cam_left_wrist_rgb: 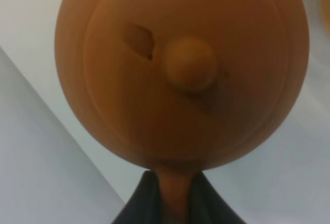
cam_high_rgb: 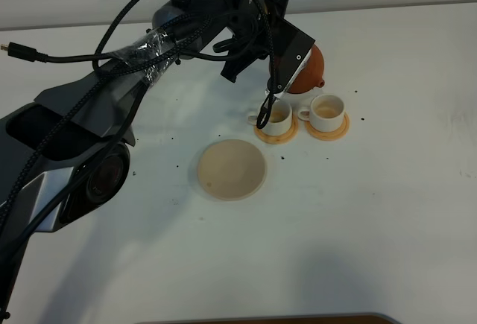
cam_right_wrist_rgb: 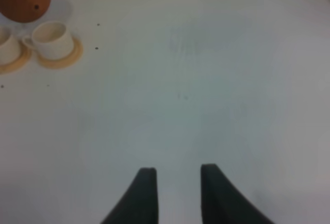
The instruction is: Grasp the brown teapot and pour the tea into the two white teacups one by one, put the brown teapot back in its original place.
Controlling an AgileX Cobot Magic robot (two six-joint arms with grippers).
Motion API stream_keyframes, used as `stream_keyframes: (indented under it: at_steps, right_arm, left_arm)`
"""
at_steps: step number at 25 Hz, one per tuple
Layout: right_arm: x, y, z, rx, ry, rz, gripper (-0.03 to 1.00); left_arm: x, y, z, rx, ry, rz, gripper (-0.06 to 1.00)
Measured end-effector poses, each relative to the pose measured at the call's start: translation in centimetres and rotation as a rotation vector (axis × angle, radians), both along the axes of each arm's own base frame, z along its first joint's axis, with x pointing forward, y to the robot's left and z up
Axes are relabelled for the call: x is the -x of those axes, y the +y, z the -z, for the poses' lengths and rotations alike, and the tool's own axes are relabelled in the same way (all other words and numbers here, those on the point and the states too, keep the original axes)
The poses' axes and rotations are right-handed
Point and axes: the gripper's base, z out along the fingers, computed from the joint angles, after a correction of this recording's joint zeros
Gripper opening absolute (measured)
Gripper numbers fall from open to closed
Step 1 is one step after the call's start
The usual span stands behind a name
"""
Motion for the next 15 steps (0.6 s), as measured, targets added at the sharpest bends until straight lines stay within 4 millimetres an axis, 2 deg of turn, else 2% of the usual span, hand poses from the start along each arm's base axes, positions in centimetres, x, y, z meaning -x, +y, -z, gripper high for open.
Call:
stream_keyframes:
  at_steps: [15]
  right_arm:
    - [0.0, 0.0, 0.0, 0.0, 0.0, 0.0, 0.24]
  left_arm:
    - [-0.17, -0.31, -0.21, -0.047, -0.069, 0.09, 0.14]
